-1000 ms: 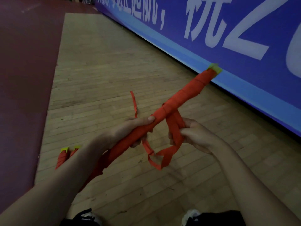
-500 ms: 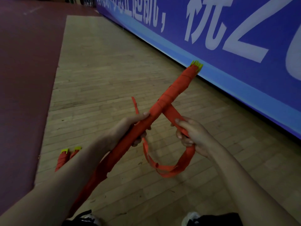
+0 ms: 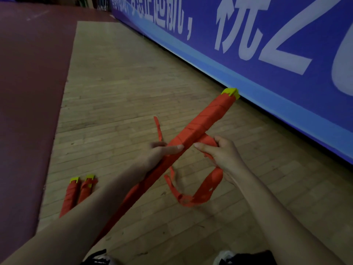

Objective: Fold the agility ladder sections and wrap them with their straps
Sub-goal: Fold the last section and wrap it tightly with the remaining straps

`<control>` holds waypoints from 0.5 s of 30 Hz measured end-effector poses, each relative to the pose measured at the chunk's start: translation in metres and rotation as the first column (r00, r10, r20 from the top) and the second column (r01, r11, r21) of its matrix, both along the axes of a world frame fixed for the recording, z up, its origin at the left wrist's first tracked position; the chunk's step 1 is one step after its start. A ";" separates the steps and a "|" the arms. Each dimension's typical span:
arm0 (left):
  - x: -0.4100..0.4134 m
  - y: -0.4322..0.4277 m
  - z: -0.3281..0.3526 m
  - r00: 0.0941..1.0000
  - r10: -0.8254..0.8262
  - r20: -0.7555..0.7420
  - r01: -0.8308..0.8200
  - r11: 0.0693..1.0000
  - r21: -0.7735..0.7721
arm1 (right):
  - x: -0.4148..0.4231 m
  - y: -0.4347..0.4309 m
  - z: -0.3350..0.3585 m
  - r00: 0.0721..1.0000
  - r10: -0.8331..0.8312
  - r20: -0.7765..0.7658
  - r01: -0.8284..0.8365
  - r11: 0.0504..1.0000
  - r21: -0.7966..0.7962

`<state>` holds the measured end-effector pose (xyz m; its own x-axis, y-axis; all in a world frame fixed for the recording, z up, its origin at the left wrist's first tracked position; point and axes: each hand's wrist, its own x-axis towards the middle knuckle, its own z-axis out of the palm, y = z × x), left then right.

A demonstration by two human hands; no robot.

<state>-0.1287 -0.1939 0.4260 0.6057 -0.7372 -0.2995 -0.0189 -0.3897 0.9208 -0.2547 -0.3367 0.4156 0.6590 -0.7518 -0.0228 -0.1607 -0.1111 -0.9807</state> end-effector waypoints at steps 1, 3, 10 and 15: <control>0.002 -0.002 -0.004 0.998 0.018 0.052 -0.018 1.000 0.000 | 0.003 0.003 -0.002 1.000 -0.013 -0.003 0.013 0.998 -0.069; 0.004 -0.006 -0.010 0.993 0.024 0.112 -0.024 1.000 0.002 | 0.008 0.008 -0.005 0.999 -0.041 0.020 0.044 0.991 -0.126; 0.005 -0.012 -0.016 0.927 0.024 0.373 -0.028 1.000 0.007 | 0.013 0.022 -0.002 0.972 -0.217 -0.094 0.192 0.956 -0.223; 0.000 -0.005 -0.014 0.745 -0.120 0.656 0.023 0.988 0.155 | 0.017 0.027 0.001 0.969 -0.173 -0.175 0.163 0.984 -0.069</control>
